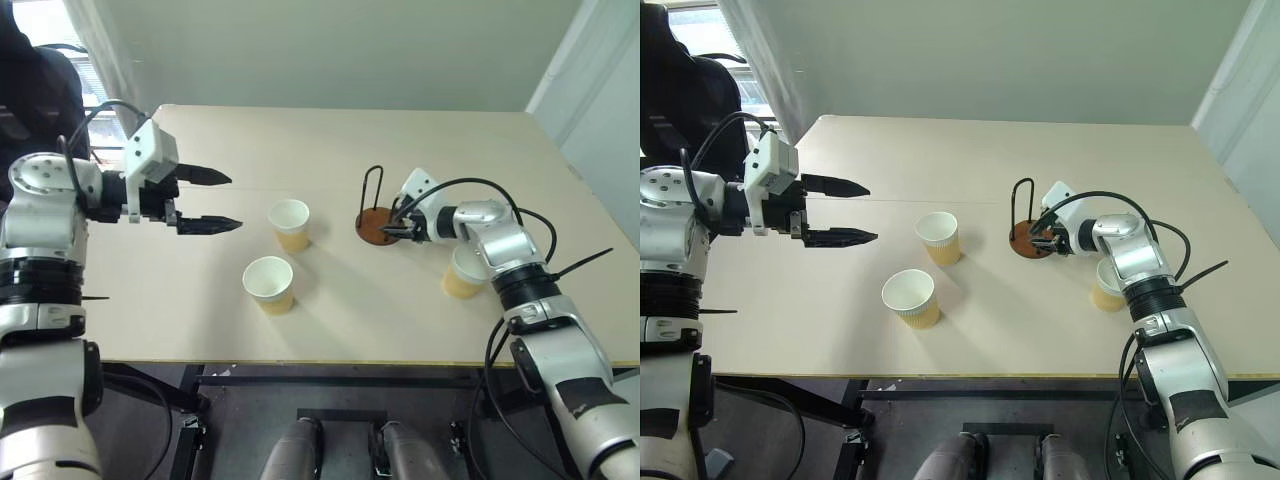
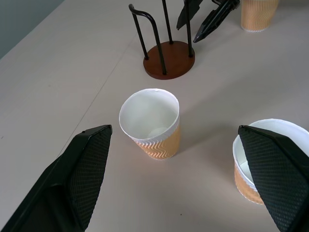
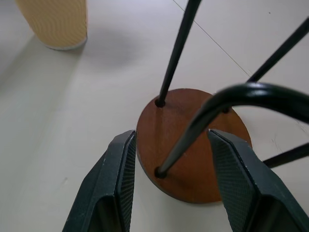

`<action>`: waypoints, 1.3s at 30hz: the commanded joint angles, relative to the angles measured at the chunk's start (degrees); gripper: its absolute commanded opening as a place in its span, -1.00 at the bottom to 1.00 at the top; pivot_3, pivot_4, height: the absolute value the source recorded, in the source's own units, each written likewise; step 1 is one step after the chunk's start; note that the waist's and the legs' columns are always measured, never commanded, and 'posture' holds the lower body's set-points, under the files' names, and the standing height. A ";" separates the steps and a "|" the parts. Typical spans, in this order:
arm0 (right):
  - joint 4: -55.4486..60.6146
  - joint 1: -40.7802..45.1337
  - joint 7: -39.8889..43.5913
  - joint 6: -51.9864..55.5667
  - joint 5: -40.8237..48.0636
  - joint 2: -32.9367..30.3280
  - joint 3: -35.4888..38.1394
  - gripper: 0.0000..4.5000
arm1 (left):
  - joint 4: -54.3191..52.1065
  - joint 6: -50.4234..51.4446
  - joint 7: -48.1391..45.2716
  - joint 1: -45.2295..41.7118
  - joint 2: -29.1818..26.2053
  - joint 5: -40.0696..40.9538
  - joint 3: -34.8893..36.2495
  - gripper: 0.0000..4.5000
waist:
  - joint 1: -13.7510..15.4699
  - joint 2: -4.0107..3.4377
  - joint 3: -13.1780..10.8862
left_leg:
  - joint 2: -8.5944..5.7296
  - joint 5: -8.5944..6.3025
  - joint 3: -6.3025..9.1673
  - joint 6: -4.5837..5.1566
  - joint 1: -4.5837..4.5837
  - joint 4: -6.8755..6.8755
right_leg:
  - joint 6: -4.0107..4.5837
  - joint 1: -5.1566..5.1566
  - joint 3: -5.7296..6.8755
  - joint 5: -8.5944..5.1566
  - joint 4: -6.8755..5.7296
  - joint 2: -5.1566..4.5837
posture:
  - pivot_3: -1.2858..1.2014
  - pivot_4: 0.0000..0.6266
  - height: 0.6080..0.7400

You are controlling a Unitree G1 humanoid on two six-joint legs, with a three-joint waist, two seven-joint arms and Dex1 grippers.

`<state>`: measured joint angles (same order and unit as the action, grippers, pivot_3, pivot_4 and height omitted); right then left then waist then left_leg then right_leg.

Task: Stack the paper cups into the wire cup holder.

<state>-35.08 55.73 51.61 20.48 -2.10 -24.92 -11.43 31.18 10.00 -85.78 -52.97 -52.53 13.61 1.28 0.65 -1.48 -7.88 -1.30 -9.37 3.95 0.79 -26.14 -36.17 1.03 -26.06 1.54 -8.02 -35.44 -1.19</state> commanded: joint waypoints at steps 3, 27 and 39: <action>-0.35 2.30 -1.21 -1.08 -0.23 -0.43 1.15 -0.39 | -1.56 -0.13 0.40 -0.62 -1.28 0.63 1.41 1.00 | 0.00 0.00 0.00 | 0.00 0.00 0.00 0.00 0.00 0.00 | 0.00 0.00 0.00 0.00 0.00 0.00 | 0.03 -0.52 1.00; 12.13 1.93 26.55 3.53 6.92 -9.20 -1.20 -0.99 | 5.86 -2.85 -2.35 -4.90 -0.19 -1.82 -1.21 1.00 | -0.15 0.00 0.00 | 0.00 0.00 0.00 0.01 -0.21 0.00 | 0.01 -0.13 0.02 -0.01 0.07 0.00 | 0.03 -0.52 1.00; 16.73 0.92 30.69 4.93 7.61 -8.03 -4.23 -0.99 | 5.62 -2.68 -3.30 -4.77 -0.39 -1.99 -1.35 1.00 | -0.23 0.01 0.00 | 0.00 0.13 0.00 0.09 -0.20 -0.03 | 0.03 -0.14 0.04 0.01 0.00 0.01 | 0.03 -0.52 1.00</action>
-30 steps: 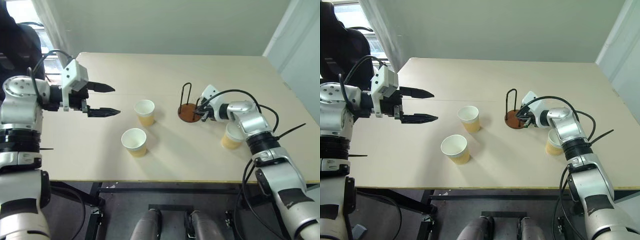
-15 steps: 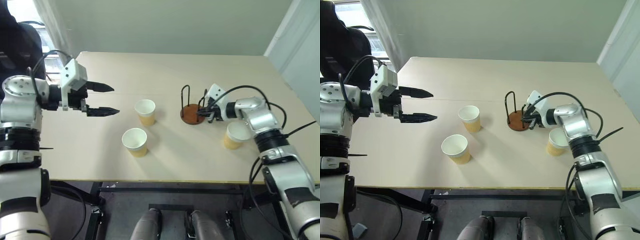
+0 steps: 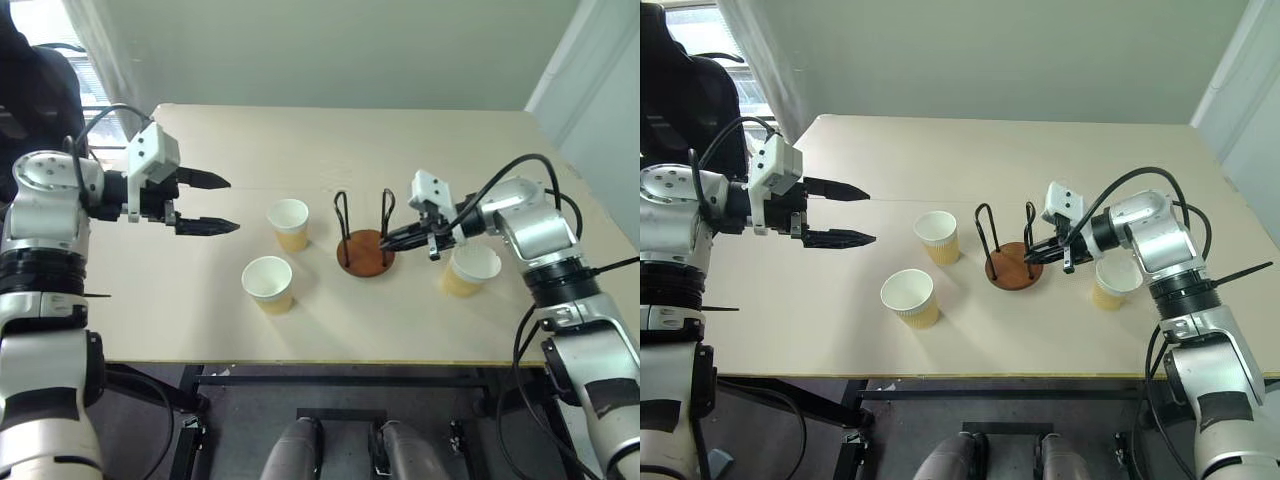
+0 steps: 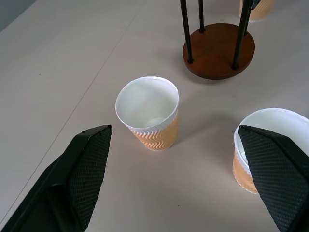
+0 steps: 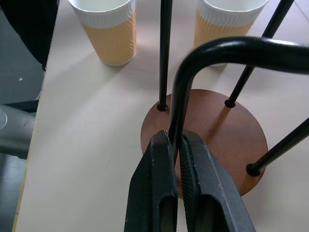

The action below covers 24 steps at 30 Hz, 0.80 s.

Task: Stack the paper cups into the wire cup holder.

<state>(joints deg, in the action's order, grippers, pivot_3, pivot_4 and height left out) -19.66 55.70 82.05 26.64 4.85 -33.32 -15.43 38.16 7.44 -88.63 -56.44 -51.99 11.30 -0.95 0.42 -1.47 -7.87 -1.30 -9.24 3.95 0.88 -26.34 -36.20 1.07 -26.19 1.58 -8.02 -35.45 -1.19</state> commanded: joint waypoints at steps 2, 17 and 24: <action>0.46 1.07 0.06 -2.21 0.26 0.81 -0.75 -0.99 | -1.81 0.13 -0.49 -1.00 -1.13 0.48 1.04 1.00 | -0.01 0.00 0.00 | 0.00 0.02 0.00 -0.01 0.02 0.00 | 0.01 0.00 0.00 0.01 -0.03 0.00 | 0.03 -0.52 1.00; -8.25 2.95 -0.84 -8.27 -2.50 2.94 -1.90 -0.99 | -7.60 4.59 -3.24 1.70 -2.42 3.17 1.32 1.00 | -0.01 0.00 0.00 | 0.01 0.04 0.00 -0.03 0.05 -0.01 | 0.03 0.00 -0.01 0.02 -0.09 0.00 | 0.03 -0.52 1.00; -10.67 3.79 -1.04 -10.05 -3.29 3.36 -2.03 -0.99 | -8.45 5.23 -3.19 1.90 -2.90 3.38 1.05 1.00 | -0.01 0.00 0.00 | 0.00 0.04 0.00 -0.03 0.06 -0.01 | 0.05 0.00 -0.01 0.02 -0.10 0.00 | 0.03 -0.52 1.00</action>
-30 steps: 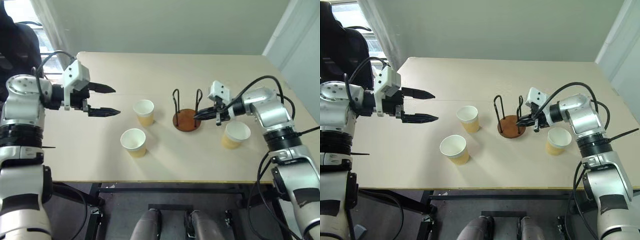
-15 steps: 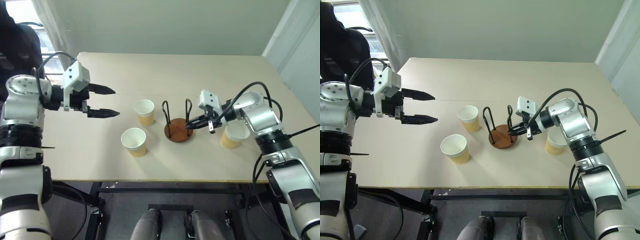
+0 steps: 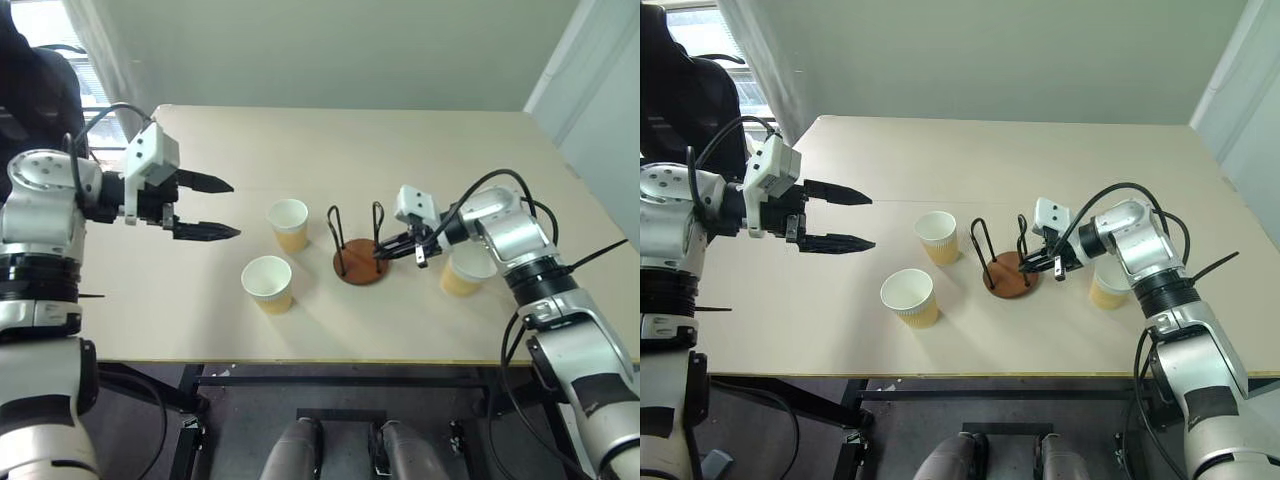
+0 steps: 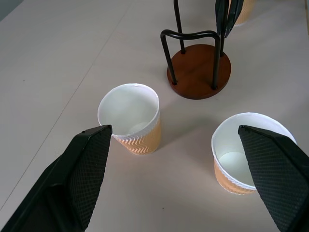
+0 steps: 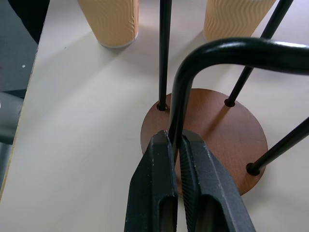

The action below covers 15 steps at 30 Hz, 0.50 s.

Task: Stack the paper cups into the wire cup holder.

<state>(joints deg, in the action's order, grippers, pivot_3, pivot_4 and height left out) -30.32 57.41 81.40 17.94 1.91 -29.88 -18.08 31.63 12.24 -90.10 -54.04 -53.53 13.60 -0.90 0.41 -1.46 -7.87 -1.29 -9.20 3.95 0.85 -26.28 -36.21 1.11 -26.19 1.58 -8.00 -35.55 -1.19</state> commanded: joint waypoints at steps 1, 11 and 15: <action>-0.23 2.12 -0.34 -1.55 -0.43 -0.11 0.57 -0.99 | -2.00 0.52 -1.65 -0.46 -1.35 1.09 1.02 1.00 | 0.00 0.00 0.00 | 0.00 0.00 0.00 0.00 0.00 0.00 | 0.00 0.00 0.00 0.00 0.00 0.00 | 0.03 -0.52 1.00; -3.32 3.11 -0.97 -3.92 -1.62 0.24 0.55 -0.99 | -2.75 1.21 -1.09 -0.12 -1.29 1.32 1.29 1.00 | -0.01 0.00 0.00 | 0.00 0.00 0.00 -0.01 0.01 0.00 | 0.04 0.00 0.00 0.00 -0.01 0.00 | 0.03 -0.52 1.00; -5.22 3.69 -1.13 -5.27 -2.33 0.17 0.37 -0.99 | -2.94 1.35 -0.96 -0.05 -1.31 1.42 1.37 1.00 | -0.01 0.00 0.00 | 0.01 0.00 0.00 -0.01 0.01 0.00 | 0.05 0.00 0.00 0.00 -0.02 0.00 | 0.03 -0.52 1.00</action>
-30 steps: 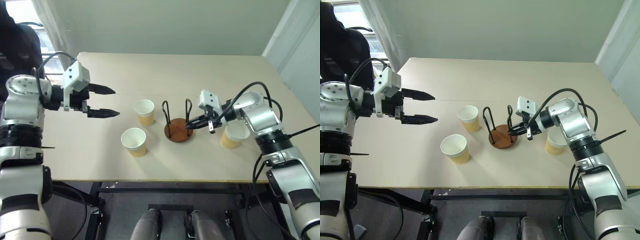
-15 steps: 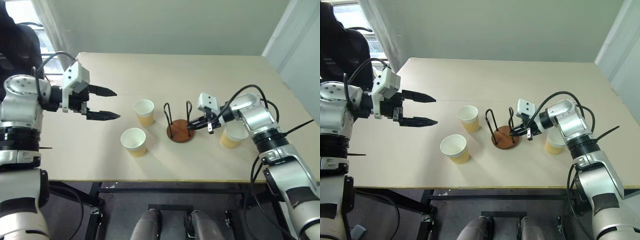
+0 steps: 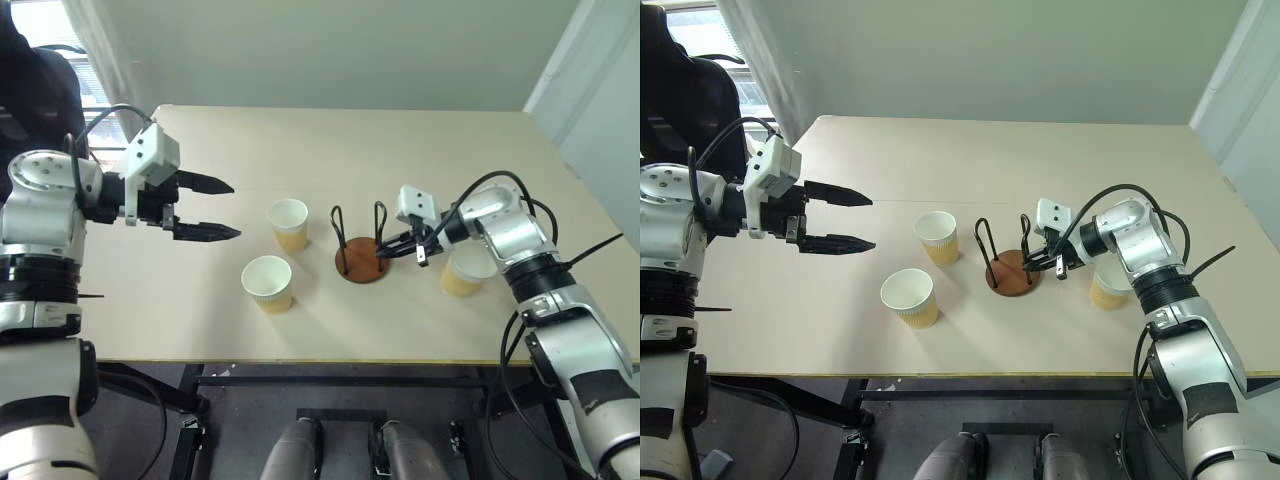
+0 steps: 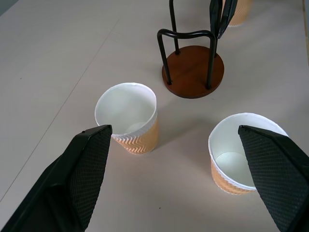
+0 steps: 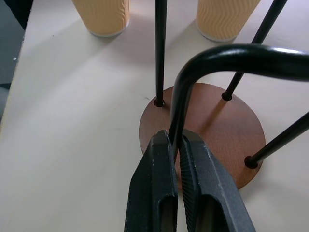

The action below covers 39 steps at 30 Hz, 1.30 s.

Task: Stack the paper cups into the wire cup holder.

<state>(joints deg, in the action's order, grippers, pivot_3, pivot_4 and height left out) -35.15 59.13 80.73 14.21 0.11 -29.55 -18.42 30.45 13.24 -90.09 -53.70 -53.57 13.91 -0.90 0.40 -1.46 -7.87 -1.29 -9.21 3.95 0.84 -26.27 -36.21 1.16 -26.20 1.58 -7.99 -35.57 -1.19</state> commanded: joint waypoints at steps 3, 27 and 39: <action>-1.59 2.21 -0.52 -2.38 -1.23 -0.31 0.47 -0.99 | -1.85 0.40 -0.89 -0.37 -1.27 1.18 1.41 1.00 | 0.00 0.00 0.00 | 0.00 0.00 0.00 0.00 0.00 0.00 | 0.00 0.00 0.00 0.00 0.00 0.00 | 0.03 -0.52 1.00; 3.29 3.96 0.65 2.94 -0.89 -7.50 4.60 0.98 | 1.30 -0.89 -1.19 -2.85 1.01 0.23 0.17 1.00 | 0.04 0.00 0.00 | 0.00 -0.02 0.00 -0.02 -0.01 0.01 | 0.01 0.00 0.00 0.00 0.02 0.00 | 0.03 -0.52 1.00; 26.31 -1.06 10.06 20.36 7.44 -24.78 8.70 0.98 | 7.10 -4.34 -2.40 -6.53 3.77 -0.21 -2.13 1.00 | 0.29 0.01 0.01 | 0.00 -0.02 0.00 -0.01 -0.06 0.05 | -0.08 0.04 0.00 -0.09 0.09 0.01 | 0.03 -0.52 1.00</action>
<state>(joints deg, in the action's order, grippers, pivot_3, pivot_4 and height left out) -11.97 58.76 89.16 33.71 6.00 -52.55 -11.74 37.40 10.00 -90.31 -58.62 -49.35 13.31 -3.38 0.69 -1.45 -7.87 -1.30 -9.24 3.96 0.86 -26.33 -36.16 1.04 -26.12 1.58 -8.14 -35.47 -1.19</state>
